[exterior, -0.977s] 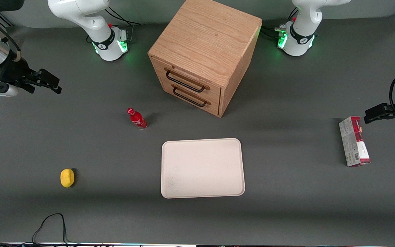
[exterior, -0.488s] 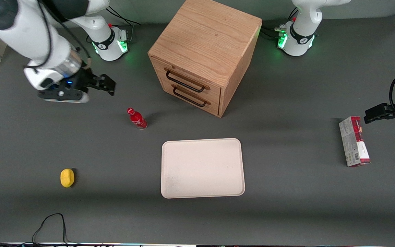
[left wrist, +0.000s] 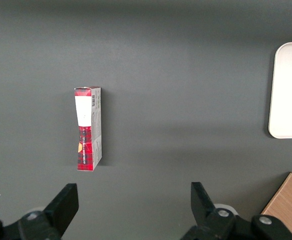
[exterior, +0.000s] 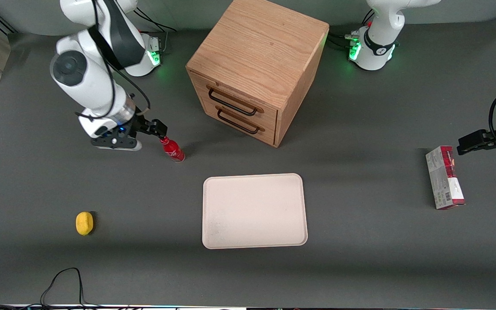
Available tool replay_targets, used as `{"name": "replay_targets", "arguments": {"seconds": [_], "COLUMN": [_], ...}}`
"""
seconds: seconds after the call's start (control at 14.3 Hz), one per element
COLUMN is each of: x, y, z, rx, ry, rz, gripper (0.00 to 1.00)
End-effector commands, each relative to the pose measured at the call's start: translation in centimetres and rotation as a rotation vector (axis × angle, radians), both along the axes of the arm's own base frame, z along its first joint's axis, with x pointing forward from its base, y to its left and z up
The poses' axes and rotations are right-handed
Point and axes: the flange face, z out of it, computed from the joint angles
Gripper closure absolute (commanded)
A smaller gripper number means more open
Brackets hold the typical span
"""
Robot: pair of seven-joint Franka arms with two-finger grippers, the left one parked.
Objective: Place coke bottle on tray
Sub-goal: 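Move the right gripper down over the red Coca-Cola bottle, then close the right gripper around the bottle's neck and lift it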
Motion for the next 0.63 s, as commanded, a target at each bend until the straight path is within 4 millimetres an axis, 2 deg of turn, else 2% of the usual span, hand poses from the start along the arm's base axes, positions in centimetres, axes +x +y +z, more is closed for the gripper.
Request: {"name": "replay_targets", "arguments": {"seconds": [0.0,0.21,0.56], "x": [-1.6,-2.0,-2.9], "y": [1.0,2.0,1.4], "z": [-3.3,-5.4,-7.8], "rx": [0.009,0.005,-0.016], "ry": [-0.007,0.014,0.016], "rz": [-0.02,-0.025,-0.012], "gripper": [0.0,0.0,0.0]}}
